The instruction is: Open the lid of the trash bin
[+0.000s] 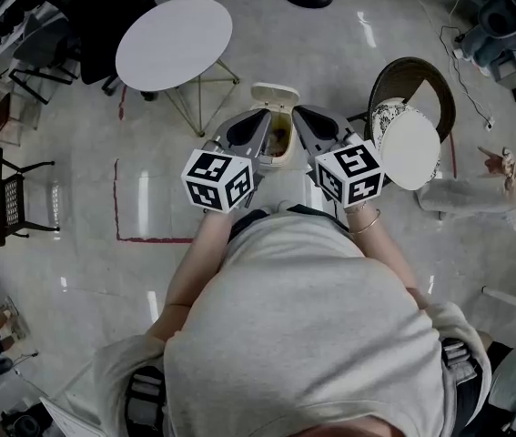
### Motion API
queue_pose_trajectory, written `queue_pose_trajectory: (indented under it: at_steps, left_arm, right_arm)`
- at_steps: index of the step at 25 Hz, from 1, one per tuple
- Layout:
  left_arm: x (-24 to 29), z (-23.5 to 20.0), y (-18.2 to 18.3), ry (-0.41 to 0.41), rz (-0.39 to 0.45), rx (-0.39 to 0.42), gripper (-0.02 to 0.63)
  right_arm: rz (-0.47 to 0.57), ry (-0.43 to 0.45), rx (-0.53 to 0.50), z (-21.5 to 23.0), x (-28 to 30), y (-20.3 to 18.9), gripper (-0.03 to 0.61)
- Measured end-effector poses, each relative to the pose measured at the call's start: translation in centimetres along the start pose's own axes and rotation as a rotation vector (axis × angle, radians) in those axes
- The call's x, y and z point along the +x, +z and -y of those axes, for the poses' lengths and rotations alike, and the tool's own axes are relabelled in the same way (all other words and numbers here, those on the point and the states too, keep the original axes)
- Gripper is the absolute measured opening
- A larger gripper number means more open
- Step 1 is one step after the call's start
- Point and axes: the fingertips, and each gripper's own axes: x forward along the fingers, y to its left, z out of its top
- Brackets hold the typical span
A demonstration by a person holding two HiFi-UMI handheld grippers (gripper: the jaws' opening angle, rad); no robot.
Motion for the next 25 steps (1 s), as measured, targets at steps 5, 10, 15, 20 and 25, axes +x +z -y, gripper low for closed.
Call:
queue_pose_trajectory:
  at_steps: [5,10,15,20,25]
  left_arm:
    - [0.4,-0.2,-1.3,0.000,-0.043,0.004,0.009]
    - [1.1,0.4,-1.9,0.001,-0.058,-0.002,0.009]
    - [1.0,0.0,-2.4,0.004,-0.070,-0.009,0.009]
    - [1.6,-0.1,-2.7,0.011,-0.082,-0.017,0.009]
    - [1.6,-0.2,-3.1,0.022,-0.089,-0.025,0.009]
  right_arm:
    - [-0.022,-0.003,0.006,-0.3,0.3,-1.0,0.007]
    - [-0.029,-0.017,0.014,0.5,-0.5,-1.4,0.006]
    - [-0.033,-0.018,0.021,0.2,-0.1,-1.8,0.008]
    - [-0.043,-0.021,0.025,0.7,-0.3,-2.1,0.008]
    - [-0.052,-0.021,0.028,0.9,-0.5,-2.6,0.006]
